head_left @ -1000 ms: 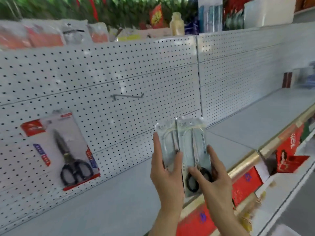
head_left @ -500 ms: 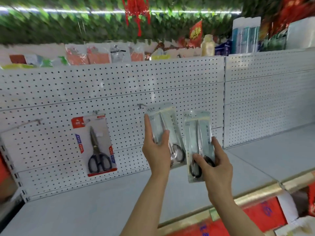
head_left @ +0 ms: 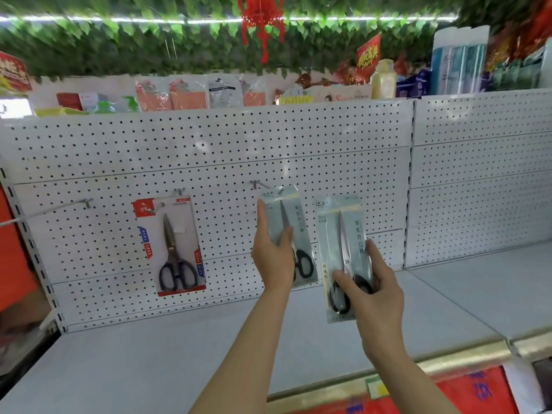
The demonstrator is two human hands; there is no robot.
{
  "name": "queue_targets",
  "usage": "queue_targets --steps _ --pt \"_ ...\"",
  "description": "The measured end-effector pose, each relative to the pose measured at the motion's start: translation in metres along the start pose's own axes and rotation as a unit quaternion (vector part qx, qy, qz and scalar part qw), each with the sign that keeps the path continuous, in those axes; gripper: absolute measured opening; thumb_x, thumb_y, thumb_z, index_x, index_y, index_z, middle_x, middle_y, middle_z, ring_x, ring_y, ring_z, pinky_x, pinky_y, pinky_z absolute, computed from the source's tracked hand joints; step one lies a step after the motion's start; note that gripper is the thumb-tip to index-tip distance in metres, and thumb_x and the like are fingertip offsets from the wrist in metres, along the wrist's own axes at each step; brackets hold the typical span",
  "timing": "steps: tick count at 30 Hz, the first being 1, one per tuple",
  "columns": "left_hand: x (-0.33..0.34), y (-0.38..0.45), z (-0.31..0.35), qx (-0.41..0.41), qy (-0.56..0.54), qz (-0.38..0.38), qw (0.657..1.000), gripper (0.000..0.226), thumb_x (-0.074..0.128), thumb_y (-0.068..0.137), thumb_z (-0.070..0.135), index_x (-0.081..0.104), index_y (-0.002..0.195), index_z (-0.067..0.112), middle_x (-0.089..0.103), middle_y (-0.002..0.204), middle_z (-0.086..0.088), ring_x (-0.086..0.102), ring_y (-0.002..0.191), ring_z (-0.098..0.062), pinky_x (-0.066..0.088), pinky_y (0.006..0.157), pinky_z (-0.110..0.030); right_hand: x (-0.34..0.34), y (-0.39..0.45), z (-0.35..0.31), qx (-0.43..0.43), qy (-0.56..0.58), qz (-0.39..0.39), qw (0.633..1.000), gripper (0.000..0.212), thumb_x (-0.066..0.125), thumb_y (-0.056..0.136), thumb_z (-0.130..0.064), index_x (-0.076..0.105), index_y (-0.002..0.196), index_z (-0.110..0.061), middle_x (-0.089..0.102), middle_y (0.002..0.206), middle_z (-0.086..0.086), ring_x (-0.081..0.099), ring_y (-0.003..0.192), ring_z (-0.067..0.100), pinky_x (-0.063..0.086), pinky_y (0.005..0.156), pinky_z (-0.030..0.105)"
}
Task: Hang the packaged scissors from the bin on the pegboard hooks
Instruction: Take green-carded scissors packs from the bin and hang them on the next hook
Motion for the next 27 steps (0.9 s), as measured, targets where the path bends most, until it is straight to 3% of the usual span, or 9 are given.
queue_targets --steps 2,4,8,10,12,15,20,27 --pt "0.003 0.007 -0.007 -0.005 -0.001 0.000 1.000 0.079 0.068 0.090 0.015 0.026 0.148 0.048 0.052 0.123 0.034 0.065 0.095 -0.011 0.057 0.084 -0.029 0.003 0.000 0.002 0.000 0.000 -0.004 1.000 0.073 0.079 0.077 -0.017 0.046 0.138 -0.041 0.055 0.115 -0.018 0.059 0.089 -0.011 0.045 0.077 0.013" --pt "0.006 0.011 -0.014 -0.010 0.016 0.005 1.000 0.080 0.066 0.091 0.017 0.022 0.146 0.054 0.058 0.127 0.016 0.063 0.102 -0.013 0.056 0.087 -0.036 0.008 0.001 0.003 -0.002 -0.005 -0.010 1.000 0.073 0.079 0.077 -0.016 0.046 0.138 -0.041 0.055 0.112 -0.015 0.059 0.086 -0.009 0.047 0.073 0.010" --pt "0.001 0.015 -0.021 0.026 0.100 0.005 0.995 0.068 0.057 0.096 0.035 0.017 0.148 0.053 0.054 0.112 0.010 0.053 0.081 -0.001 0.043 0.063 -0.019 0.027 0.004 0.004 -0.011 -0.016 -0.026 0.999 0.074 0.079 0.077 -0.015 0.046 0.138 -0.040 0.054 0.106 -0.002 0.059 0.079 0.001 0.047 0.071 0.006" --pt "-0.007 0.020 -0.022 0.044 0.104 0.016 0.993 0.058 0.049 0.097 0.046 0.022 0.149 0.049 0.050 0.126 0.002 0.055 0.095 -0.006 0.036 0.066 -0.010 0.039 0.008 0.003 -0.017 -0.018 -0.037 0.999 0.075 0.079 0.076 -0.016 0.045 0.139 -0.040 0.053 0.104 0.000 0.058 0.078 0.001 0.047 0.072 0.007" --pt "-0.016 0.024 -0.012 0.067 0.061 0.035 0.995 0.052 0.042 0.097 0.052 0.031 0.147 0.046 0.044 0.133 0.002 0.051 0.106 -0.003 0.034 0.073 -0.003 0.052 0.012 0.002 -0.023 -0.017 -0.047 0.998 0.076 0.079 0.077 -0.016 0.044 0.139 -0.040 0.052 0.104 -0.001 0.058 0.078 -0.003 0.046 0.073 0.006" --pt "-0.024 0.034 0.011 0.099 0.011 0.003 0.995 0.047 0.048 0.096 0.049 0.038 0.142 0.046 0.040 0.132 0.007 0.051 0.100 0.007 0.041 0.075 -0.003 0.068 0.021 0.006 -0.025 -0.020 -0.052 0.998 0.076 0.078 0.078 -0.018 0.043 0.141 -0.038 0.051 0.105 -0.001 0.058 0.080 -0.006 0.046 0.073 0.006" --pt "-0.022 0.051 0.017 0.116 0.130 -0.075 0.982 0.069 0.071 0.082 0.044 0.039 0.142 0.043 0.041 0.129 0.011 0.058 0.093 -0.005 0.058 0.079 -0.036 0.086 0.033 0.022 -0.016 -0.045 -0.043 0.998 0.077 0.078 0.078 -0.027 0.039 0.143 -0.041 0.050 0.105 -0.002 0.057 0.086 -0.001 0.044 0.073 0.012" --pt "-0.016 0.074 0.000 0.104 0.185 -0.091 0.973 0.072 0.075 0.080 0.032 0.041 0.144 0.033 0.042 0.124 0.009 0.059 0.095 -0.016 0.056 0.083 -0.039 0.104 0.045 0.043 -0.010 -0.052 -0.044 0.998 0.077 0.077 0.079 -0.025 0.037 0.144 -0.039 0.048 0.104 -0.002 0.053 0.081 -0.009 0.042 0.068 0.003"
Point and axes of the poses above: each hand's wrist, its own y-axis towards the middle knuckle, its own x-axis out of the palm, z = x × y, the point moved 1 cm from there along y, towards the middle knuckle
